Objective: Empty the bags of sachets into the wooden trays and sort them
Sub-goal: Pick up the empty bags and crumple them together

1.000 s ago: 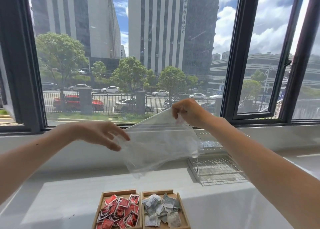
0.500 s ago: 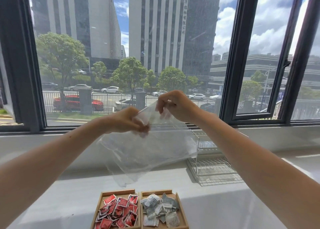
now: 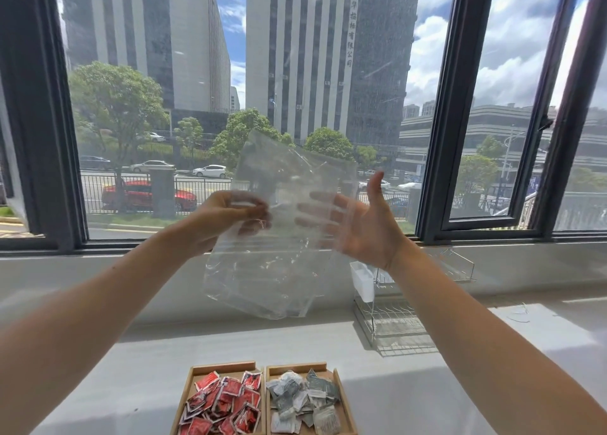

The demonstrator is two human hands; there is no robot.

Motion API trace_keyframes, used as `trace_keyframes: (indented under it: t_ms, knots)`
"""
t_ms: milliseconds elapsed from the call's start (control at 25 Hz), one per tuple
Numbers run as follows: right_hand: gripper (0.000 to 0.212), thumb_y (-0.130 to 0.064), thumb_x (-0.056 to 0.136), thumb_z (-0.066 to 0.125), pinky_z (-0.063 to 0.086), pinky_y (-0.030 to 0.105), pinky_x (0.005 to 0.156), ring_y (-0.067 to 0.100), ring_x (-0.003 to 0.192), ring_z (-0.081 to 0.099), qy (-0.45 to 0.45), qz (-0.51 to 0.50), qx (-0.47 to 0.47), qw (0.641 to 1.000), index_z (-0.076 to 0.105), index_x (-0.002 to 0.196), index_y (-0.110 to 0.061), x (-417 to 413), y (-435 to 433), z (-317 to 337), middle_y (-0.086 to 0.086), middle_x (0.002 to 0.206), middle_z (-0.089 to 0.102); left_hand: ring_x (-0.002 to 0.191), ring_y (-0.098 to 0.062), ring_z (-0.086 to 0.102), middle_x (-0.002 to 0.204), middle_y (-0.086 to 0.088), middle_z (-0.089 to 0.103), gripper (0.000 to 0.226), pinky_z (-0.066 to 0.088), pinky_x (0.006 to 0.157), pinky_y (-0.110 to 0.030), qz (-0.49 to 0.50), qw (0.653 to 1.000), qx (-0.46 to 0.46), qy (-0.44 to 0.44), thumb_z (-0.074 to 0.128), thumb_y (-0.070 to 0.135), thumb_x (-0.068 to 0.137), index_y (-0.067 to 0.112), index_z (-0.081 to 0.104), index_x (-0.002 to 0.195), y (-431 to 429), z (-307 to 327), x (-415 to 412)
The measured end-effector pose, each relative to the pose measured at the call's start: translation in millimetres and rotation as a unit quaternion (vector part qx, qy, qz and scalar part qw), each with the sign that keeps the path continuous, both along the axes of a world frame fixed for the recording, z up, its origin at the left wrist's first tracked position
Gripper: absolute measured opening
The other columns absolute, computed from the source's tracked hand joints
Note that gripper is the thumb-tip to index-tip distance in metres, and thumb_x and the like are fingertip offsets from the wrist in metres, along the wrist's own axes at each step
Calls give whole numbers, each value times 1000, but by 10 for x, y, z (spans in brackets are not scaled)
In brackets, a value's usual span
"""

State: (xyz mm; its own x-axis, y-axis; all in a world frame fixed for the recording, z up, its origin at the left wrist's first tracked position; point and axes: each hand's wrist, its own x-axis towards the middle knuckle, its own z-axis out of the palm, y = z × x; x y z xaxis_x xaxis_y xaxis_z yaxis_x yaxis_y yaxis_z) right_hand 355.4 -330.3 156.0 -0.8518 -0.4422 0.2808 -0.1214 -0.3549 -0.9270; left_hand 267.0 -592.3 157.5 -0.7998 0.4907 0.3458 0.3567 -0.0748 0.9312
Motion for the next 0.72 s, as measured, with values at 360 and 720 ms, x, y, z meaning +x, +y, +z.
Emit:
trace_keyframes:
  t_ms: [360,720]
  knots:
    - [41,-7,88,69,54,25,56,15,67,72,103,-247,216,939,55,127,-7,-154,-261,-50,13,94,75,75,-13,73,86,-7,77,25,59,64,-23,42,995,73,-48,74,12,77,6,69,101,88,-109,-62]
    - [33,8,89,59,35,20,47,14,57,48,88,-205,148,963,66,101,-23,-168,-59,26,10,73,57,90,-28,74,120,-23,67,69,62,64,-30,-154,982,47,-101,91,13,61,12,64,124,-149,-38,-82]
